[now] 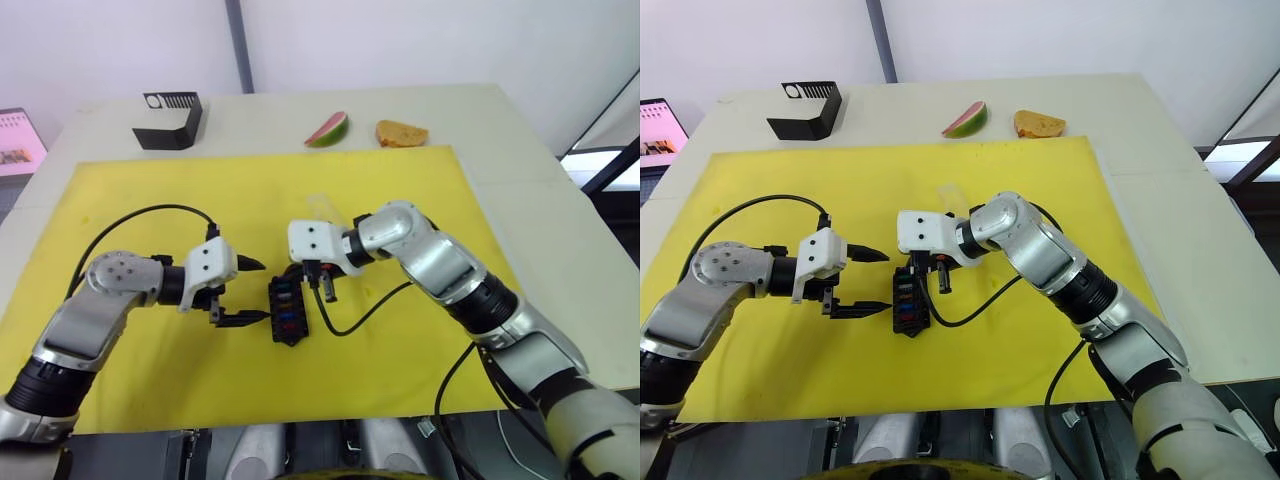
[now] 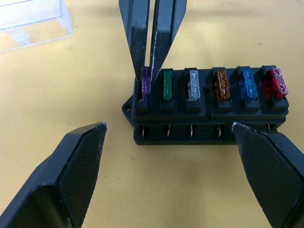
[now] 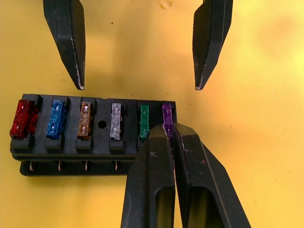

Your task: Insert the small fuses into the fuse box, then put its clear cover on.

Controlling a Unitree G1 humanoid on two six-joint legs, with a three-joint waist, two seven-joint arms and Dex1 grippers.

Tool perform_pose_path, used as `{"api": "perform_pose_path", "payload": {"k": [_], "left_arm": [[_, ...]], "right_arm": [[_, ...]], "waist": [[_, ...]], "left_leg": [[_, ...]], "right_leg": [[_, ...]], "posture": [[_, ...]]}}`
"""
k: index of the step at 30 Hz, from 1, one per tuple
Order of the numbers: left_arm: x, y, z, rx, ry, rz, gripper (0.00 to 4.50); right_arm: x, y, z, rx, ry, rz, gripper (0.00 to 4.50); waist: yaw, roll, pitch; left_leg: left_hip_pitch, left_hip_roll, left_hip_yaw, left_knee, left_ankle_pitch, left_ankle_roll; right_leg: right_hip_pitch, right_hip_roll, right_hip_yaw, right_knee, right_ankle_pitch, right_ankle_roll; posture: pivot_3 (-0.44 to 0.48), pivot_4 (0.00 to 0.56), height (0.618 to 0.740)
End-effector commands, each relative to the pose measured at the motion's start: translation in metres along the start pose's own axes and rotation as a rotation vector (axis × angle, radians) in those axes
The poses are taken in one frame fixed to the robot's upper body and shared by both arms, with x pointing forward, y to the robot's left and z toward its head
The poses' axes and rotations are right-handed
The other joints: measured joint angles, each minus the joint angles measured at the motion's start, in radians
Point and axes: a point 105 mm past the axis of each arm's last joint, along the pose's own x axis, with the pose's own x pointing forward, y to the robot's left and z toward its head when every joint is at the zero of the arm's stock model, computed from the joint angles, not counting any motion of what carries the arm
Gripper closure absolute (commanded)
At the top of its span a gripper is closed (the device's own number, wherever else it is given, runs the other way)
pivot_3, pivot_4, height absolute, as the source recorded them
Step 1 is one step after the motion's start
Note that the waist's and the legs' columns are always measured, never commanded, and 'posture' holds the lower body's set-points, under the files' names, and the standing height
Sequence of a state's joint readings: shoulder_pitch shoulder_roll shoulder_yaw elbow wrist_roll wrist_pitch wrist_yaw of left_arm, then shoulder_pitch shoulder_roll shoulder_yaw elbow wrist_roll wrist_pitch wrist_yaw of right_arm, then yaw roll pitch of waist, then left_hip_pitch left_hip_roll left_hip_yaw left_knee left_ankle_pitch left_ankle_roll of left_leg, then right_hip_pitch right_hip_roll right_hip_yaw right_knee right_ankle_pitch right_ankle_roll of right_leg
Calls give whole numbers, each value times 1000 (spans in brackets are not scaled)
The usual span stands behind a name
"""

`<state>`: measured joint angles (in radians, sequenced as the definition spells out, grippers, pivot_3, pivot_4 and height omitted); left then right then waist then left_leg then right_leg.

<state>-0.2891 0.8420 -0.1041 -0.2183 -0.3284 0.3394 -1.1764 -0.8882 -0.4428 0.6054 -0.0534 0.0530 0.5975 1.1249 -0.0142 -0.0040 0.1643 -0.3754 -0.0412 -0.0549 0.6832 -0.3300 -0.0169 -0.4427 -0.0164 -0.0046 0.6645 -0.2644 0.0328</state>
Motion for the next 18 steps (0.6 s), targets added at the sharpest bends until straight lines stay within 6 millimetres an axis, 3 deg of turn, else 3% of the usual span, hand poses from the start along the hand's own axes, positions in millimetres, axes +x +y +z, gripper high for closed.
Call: {"api": "perform_pose_path", "payload": {"k": [1,5,10,17,18], "left_arm": [[-4,2,10,44,-24,17,0],[-3,3,9,45,-24,21,0],[-3,4,10,51,-26,22,0],[-4,4,10,50,-28,20,0],[-5,4,10,48,-31,19,0]], "right_arm": [[-6,-2,14,1,-54,-9,3551],[-19,-6,28,33,-122,-28,1656],[-29,-4,31,93,-235,-19,1656],[-21,-3,17,144,-337,-76,1656],[-18,0,15,156,-344,-76,2178]], "waist": [[0,0,0],[1,0,0],[1,0,0],[-1,-1,0],[-1,-1,0]], "left_leg": [[0,0,0,0,0,0],[0,0,0,0,0,0],[0,0,0,0,0,0],[0,0,0,0,0,0],[0,0,0,0,0,0]], "right_leg": [[0,0,0,0,0,0],[0,0,0,0,0,0],[0,0,0,0,0,0],[0,0,0,1,0,0],[0,0,0,1,0,0]], "posture": [[0,150,740],[0,150,740],[0,150,740],[0,150,740],[0,150,740]]}}
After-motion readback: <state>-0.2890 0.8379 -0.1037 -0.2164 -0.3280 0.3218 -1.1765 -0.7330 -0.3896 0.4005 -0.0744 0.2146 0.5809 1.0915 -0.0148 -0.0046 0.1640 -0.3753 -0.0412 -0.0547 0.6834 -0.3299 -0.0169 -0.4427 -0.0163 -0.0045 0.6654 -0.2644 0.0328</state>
